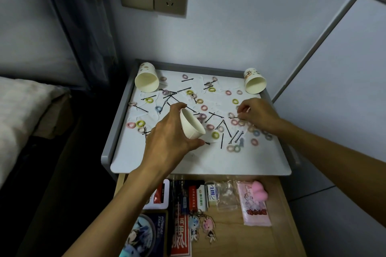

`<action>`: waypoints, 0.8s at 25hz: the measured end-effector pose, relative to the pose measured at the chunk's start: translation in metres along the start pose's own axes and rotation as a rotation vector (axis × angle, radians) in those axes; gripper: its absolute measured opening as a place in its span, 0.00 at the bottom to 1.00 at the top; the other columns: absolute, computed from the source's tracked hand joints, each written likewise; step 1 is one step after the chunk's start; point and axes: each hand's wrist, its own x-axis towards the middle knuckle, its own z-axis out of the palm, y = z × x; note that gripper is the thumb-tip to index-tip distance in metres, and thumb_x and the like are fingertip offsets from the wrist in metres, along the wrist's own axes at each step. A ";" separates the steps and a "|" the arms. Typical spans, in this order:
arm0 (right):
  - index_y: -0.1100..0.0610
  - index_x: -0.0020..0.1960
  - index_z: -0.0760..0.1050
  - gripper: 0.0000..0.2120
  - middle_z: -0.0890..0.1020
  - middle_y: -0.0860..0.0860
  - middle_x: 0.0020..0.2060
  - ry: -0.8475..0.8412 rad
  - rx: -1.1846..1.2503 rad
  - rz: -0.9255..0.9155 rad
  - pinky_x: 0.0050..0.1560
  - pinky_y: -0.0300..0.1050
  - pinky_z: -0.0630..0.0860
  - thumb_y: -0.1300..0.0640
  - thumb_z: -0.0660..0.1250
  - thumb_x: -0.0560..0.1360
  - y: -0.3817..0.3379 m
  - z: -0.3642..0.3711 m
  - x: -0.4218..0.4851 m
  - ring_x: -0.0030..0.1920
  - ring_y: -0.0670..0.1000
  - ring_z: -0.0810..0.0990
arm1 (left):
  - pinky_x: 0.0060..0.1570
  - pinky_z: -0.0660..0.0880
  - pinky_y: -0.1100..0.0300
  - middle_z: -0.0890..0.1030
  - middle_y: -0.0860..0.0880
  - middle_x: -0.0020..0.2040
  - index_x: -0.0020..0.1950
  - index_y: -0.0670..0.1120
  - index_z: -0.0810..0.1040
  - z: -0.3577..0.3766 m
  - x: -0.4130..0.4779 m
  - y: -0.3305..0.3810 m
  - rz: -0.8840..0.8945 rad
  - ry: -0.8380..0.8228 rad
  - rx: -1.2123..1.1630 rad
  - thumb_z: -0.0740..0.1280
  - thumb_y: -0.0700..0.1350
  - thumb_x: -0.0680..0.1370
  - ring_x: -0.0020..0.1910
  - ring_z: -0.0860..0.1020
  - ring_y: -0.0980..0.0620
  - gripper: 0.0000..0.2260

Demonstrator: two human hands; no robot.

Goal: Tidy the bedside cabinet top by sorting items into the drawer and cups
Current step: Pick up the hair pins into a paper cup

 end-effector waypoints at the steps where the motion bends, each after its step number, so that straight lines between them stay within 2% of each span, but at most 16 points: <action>1: 0.49 0.42 0.79 0.05 0.83 0.47 0.42 -0.015 -0.023 -0.022 0.41 0.40 0.77 0.56 0.75 0.71 0.004 0.004 0.003 0.39 0.42 0.78 | 0.47 0.75 0.53 0.79 0.53 0.57 0.68 0.55 0.64 0.000 0.001 0.000 0.000 -0.007 -0.008 0.80 0.54 0.64 0.53 0.77 0.49 0.38; 3: 0.52 0.43 0.81 0.03 0.81 0.48 0.40 -0.021 -0.064 -0.077 0.36 0.34 0.69 0.58 0.74 0.71 0.004 0.007 0.007 0.38 0.43 0.76 | 0.46 0.73 0.55 0.79 0.53 0.57 0.68 0.55 0.64 0.002 0.001 0.000 0.001 -0.025 -0.029 0.79 0.54 0.64 0.52 0.75 0.50 0.37; 4: 0.54 0.44 0.81 0.02 0.80 0.48 0.40 -0.027 -0.098 -0.102 0.36 0.36 0.68 0.58 0.74 0.72 0.003 0.009 0.010 0.40 0.45 0.76 | 0.46 0.72 0.56 0.79 0.53 0.57 0.68 0.55 0.64 0.002 0.001 0.000 0.001 -0.032 -0.032 0.79 0.54 0.64 0.51 0.75 0.51 0.38; 8: 0.54 0.45 0.77 0.02 0.80 0.51 0.44 -0.107 -0.250 -0.172 0.42 0.46 0.72 0.57 0.67 0.77 0.001 0.012 0.016 0.44 0.51 0.76 | 0.46 0.72 0.56 0.79 0.53 0.58 0.68 0.55 0.64 0.003 0.001 0.000 0.007 -0.046 -0.033 0.79 0.54 0.64 0.53 0.75 0.50 0.37; 12: 0.55 0.46 0.72 0.03 0.80 0.53 0.43 -0.033 -0.212 -0.223 0.45 0.53 0.76 0.59 0.63 0.79 0.008 0.006 0.015 0.44 0.54 0.78 | 0.46 0.73 0.55 0.78 0.53 0.57 0.68 0.54 0.64 0.002 0.001 0.000 0.022 -0.042 -0.041 0.79 0.53 0.65 0.51 0.74 0.51 0.37; 14: 0.56 0.49 0.75 0.01 0.81 0.51 0.43 0.036 -0.118 -0.237 0.46 0.52 0.77 0.60 0.65 0.78 0.013 0.003 0.014 0.44 0.53 0.79 | 0.46 0.74 0.55 0.78 0.53 0.57 0.68 0.54 0.64 0.002 0.001 -0.001 0.023 -0.042 -0.039 0.79 0.53 0.65 0.50 0.73 0.53 0.37; 17: 0.59 0.53 0.81 0.07 0.81 0.49 0.43 0.086 -0.033 -0.266 0.47 0.41 0.75 0.62 0.69 0.76 0.012 -0.003 0.011 0.45 0.48 0.79 | 0.47 0.75 0.54 0.78 0.52 0.58 0.68 0.54 0.64 0.001 0.000 0.001 0.030 -0.038 -0.044 0.79 0.53 0.65 0.51 0.74 0.52 0.37; 20: 0.59 0.51 0.83 0.06 0.85 0.50 0.45 0.096 -0.074 -0.364 0.50 0.45 0.77 0.62 0.70 0.75 0.005 -0.010 0.008 0.45 0.48 0.81 | 0.47 0.75 0.53 0.78 0.52 0.57 0.69 0.53 0.65 0.001 0.001 0.003 0.031 -0.038 -0.047 0.79 0.53 0.65 0.53 0.75 0.50 0.37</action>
